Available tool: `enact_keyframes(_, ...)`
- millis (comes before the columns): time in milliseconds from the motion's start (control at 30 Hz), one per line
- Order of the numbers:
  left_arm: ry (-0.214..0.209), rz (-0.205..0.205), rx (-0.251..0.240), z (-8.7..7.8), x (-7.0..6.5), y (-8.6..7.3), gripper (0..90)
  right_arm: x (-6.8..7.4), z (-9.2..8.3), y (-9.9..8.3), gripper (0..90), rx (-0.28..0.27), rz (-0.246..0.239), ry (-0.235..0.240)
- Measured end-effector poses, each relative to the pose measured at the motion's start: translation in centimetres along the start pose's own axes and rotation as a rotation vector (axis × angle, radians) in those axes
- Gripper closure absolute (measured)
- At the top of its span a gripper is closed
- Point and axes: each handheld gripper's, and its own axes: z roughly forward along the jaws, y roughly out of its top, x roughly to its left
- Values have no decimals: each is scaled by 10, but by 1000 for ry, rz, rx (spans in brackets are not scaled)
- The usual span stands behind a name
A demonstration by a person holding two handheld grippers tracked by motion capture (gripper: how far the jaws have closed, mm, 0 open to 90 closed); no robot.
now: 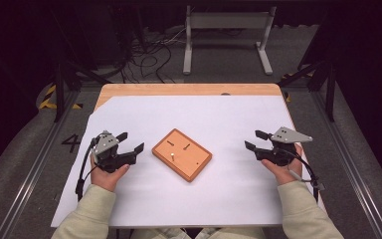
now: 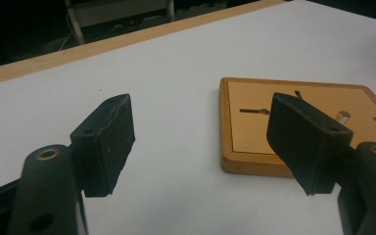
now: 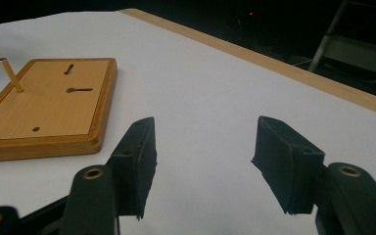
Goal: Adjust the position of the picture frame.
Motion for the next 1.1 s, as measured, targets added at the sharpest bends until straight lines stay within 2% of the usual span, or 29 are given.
enact_keyframes(1100, 2, -4, 0, 1, 0, 1, 263, -2, -1, -1, 402, 2, 23, 0)
